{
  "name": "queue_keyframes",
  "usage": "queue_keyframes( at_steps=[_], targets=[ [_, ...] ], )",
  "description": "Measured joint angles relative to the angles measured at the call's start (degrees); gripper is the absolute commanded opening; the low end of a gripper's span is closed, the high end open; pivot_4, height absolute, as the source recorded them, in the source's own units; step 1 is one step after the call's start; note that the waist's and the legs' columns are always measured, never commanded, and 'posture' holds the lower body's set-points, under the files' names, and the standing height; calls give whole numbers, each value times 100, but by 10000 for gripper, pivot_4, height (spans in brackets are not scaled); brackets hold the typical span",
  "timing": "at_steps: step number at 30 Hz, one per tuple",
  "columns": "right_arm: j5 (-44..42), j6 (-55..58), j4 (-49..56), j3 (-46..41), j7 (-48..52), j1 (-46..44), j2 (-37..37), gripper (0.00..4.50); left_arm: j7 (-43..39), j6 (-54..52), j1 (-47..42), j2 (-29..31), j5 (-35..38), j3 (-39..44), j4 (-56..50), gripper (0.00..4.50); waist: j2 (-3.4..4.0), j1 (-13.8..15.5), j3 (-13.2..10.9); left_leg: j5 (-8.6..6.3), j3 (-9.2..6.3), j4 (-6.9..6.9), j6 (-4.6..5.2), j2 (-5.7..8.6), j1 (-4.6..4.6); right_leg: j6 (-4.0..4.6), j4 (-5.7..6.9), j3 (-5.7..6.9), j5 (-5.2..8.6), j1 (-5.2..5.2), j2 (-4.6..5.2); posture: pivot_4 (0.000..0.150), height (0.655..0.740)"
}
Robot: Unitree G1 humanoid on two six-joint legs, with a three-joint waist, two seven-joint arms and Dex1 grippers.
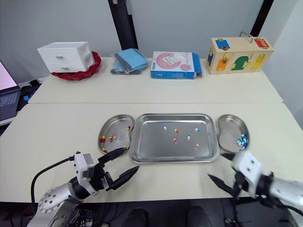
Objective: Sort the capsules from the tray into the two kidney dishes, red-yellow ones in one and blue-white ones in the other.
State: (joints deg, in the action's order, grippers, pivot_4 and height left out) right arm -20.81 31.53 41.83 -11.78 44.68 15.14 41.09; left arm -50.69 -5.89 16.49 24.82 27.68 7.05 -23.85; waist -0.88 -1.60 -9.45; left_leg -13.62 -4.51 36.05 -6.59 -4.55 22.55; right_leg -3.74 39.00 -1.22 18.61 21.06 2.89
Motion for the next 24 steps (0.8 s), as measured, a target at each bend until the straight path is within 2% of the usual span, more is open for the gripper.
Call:
queue_keyframes(
  at_steps=[3,7,15,20,24],
  targets=[
    [190,591,-208,964,-606,-1181,-521,38534,108,9,-144,-12,-24,-55,27,45000,-1,4,0,0,-4,0,0,0,1,0,2,3,0,2,-1,1500,7078],
    [447,1109,-676,1890,-1173,-2380,-1136,25095,191,18,-235,-22,-55,-155,48,45000,4,4,-2,1,-4,-1,-1,1,12,-1,2,2,-1,13,-1,1500,7078],
    [1061,2013,-2271,2898,-1994,-4542,-2252,25095,362,34,-207,-34,-113,-278,89,45000,9,-5,-4,1,-7,-3,0,0,19,1,11,6,-3,26,-1,1500,7078],
    [1299,2155,-3198,3191,-2094,-5233,-2575,25095,397,38,-186,-40,-135,-358,86,45000,10,-5,-5,0,-8,-5,1,0,24,1,12,9,-3,32,-1,1500,7078],
    [1442,2036,-3918,3380,-2090,-5424,-2812,25095,405,42,-216,-40,-151,-435,86,45000,12,-10,-6,0,-8,-5,2,0,25,1,14,9,-3,34,-1,1500,7078]
  ],
)
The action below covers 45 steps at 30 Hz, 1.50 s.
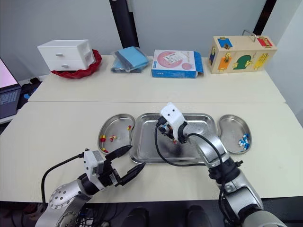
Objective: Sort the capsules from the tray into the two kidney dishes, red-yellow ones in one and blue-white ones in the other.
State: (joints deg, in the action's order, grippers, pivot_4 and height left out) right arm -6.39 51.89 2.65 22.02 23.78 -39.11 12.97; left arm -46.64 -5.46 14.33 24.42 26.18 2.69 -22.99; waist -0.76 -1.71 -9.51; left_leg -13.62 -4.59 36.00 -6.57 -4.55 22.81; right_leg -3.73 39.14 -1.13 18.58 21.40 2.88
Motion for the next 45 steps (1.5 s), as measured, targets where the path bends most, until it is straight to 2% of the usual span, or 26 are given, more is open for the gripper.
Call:
queue_keyframes(
  at_steps=[8,11,18,22,26,30,33,36,41,45],
  targets=[
    [298,-527,-1100,44,51,-308,-242,25095,105,8,-38,-1,-34,-16,-1,45000,2,-12,-2,0,0,-1,0,0,-1,0,4,0,0,3,0,1500,7078],
    [356,-627,-1336,66,111,-329,-299,18971,111,17,-30,-3,-53,-41,-1,45000,4,-7,-2,0,1,0,0,0,1,0,3,0,0,3,0,1500,7078],
    [507,-691,-1396,36,156,-350,-301,297,104,88,-24,-9,-57,-76,0,45000,4,-9,-2,0,1,0,0,0,-1,0,7,0,0,3,0,1500,7078],
    [533,-688,-1265,36,202,-293,-292,297,33,89,-36,20,-31,-78,4,45000,6,-8,-3,0,1,0,0,0,1,0,7,0,0,5,0,1500,7078],
    [539,-573,-564,-72,204,-129,-165,297,-242,50,-136,165,80,-117,25,45000,10,9,-6,0,-1,0,0,0,5,0,6,3,0,7,0,1500,7078],
    [362,-97,868,-731,220,392,317,297,-805,86,-186,461,162,-207,107,45000,14,37,-9,0,-1,-2,0,0,9,0,-4,6,0,4,2,1500,7078],
    [181,377,2122,-1352,263,1229,909,297,-1288,236,-363,497,306,-242,294,45000,16,70,-10,0,-2,-5,0,0,9,1,-7,8,1,4,1,1500,7078],
    [-2,865,2935,-2088,297,1920,1286,297,-1679,365,-433,534,416,-250,432,45000,21,40,-13,0,-1,-5,0,0,9,1,-6,5,1,4,1,1500,7078],
    [-281,1440,3693,-3240,370,2636,1712,297,-2187,627,-569,482,550,-274,619,45000,23,-10,-14,-1,0,-5,1,0,3,1,-6,0,1,2,-1,1500,7078],
    [-426,1651,3776,-3569,349,2793,1815,297,-2422,749,-594,432,560,-330,785,45000,23,-12,-14,-1,1,-4,1,0,3,1,-6,0,1,1,-1,1500,7078]
  ],
)
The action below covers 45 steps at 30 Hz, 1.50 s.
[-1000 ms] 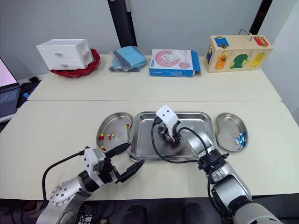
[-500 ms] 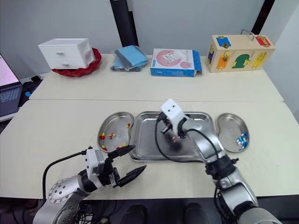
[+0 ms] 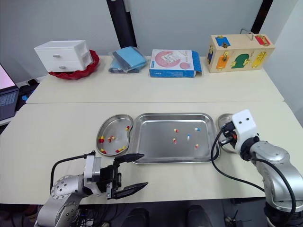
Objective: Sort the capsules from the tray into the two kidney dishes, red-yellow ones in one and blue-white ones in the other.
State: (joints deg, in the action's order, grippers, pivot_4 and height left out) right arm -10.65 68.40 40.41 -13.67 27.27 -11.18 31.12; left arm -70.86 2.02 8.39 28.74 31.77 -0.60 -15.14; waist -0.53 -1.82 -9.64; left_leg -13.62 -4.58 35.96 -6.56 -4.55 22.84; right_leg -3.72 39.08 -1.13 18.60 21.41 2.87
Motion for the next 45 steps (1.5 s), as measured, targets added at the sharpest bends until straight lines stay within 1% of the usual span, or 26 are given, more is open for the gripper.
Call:
queue_keyframes(
  at_steps=[10,12,14,21,24,25,28,30,34,38,41,44,45],
  targets=[
    [41,341,-208,-101,-556,11,-1,297,-207,240,-20,-149,-5,-47,25,45000,0,13,0,0,0,0,0,0,1,0,-1,0,0,-1,0,1500,7078],
    [38,344,-286,-129,-635,50,-1,6964,-231,277,-22,-160,-12,-64,45,45000,0,13,0,0,0,0,0,0,1,0,-1,-1,0,0,0,1500,7078],
    [36,343,-331,-216,-676,57,-1,10959,-235,342,-27,-177,-14,-84,98,45000,0,13,0,0,0,0,0,0,1,0,-1,-1,0,-1,0,1500,7078],
    [19,338,-392,-340,-738,57,0,30298,-241,427,-27,-196,-17,-125,193,45000,0,13,0,0,0,0,0,0,1,0,-1,-1,0,0,0,1500,7078],
    [-3,283,-420,-393,-726,84,26,40209,-228,466,-27,-199,-19,-125,232,45000,0,14,0,0,0,0,0,0,1,0,-1,0,0,0,0,1500,7078],
    [-16,177,-421,-428,-697,132,39,44425,-208,468,-25,-201,-20,-125,231,45000,0,14,0,0,0,0,0,0,1,0,-1,0,0,-1,0,1500,7078],
    [-58,-288,-409,-464,-530,360,142,44792,-2,417,-6,-197,-23,-110,225,45000,0,14,0,0,0,0,0,0,1,-1,-2,0,0,-1,0,1500,7078],
    [-97,-780,-351,-491,-351,675,183,44792,325,203,73,-160,-40,-18,147,45000,0,14,0,0,0,0,0,0,1,-1,-2,0,1,-1,0,1500,7078],
    [-204,-2155,-241,-528,218,1602,211,44792,1272,-464,594,156,-157,440,-366,45000,0,10,0,-1,0,0,2,0,0,-2,-5,-2,2,-3,1,1500,7078],
    [-317,-3427,-252,-607,971,2442,401,44792,1812,-1028,1226,525,-281,826,-761,45000,-2,13,-1,-1,2,0,2,-1,-6,-3,-5,-2,2,-8,1,1500,7078],
    [-410,-4511,-502,-795,1774,3242,630,44792,2025,-1295,1719,713,-253,1532,-728,45000,-9,15,-3,-1,1,0,2,-1,-7,1,-6,1,5,-10,1,1500,7078],
    [-506,-5081,-853,-951,2284,3646,693,44792,2143,-1444,1970,693,-101,2063,-689,45000,-12,16,-3,-1,5,4,1,-1,-9,3,-8,-1,7,-13,3,1500,7078],
    [-595,-5315,-1049,-1010,2551,3833,795,44792,2203,-1515,2167,665,-10,2366,-635,45000,-18,16,1,-1,5,3,1,-1,-13,7,-8,-2,10,-15,2,1500,7078]
  ],
)
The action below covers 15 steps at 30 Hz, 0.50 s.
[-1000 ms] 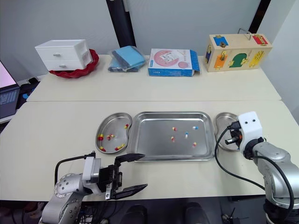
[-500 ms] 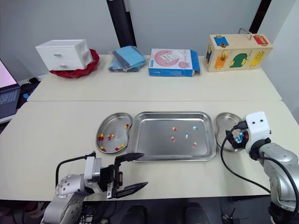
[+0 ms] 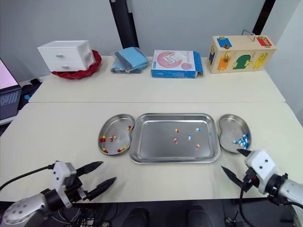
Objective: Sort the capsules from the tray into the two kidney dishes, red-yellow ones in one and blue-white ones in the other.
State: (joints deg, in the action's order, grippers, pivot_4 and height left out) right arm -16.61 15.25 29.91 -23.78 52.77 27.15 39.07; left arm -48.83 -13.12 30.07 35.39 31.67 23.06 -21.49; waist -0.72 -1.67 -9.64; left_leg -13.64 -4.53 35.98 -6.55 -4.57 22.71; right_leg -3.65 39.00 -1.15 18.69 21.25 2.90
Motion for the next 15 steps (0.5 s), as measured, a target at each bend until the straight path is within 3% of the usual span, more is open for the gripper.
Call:
queue_keyframes(
  at_steps=[5,15],
  targets=[
    [-45,-571,-778,-130,473,279,110,44792,62,-146,521,-61,0,632,463,45000,-12,-7,-3,0,2,0,0,-1,-5,36,0,-2,22,-3,0,1500,7078],
    [-42,-1026,-993,1,525,-98,123,44792,-84,111,873,-206,-63,732,571,45000,-22,0,4,-1,2,0,-2,0,-6,36,0,-3,21,-7,0,1500,7078]
  ],
)
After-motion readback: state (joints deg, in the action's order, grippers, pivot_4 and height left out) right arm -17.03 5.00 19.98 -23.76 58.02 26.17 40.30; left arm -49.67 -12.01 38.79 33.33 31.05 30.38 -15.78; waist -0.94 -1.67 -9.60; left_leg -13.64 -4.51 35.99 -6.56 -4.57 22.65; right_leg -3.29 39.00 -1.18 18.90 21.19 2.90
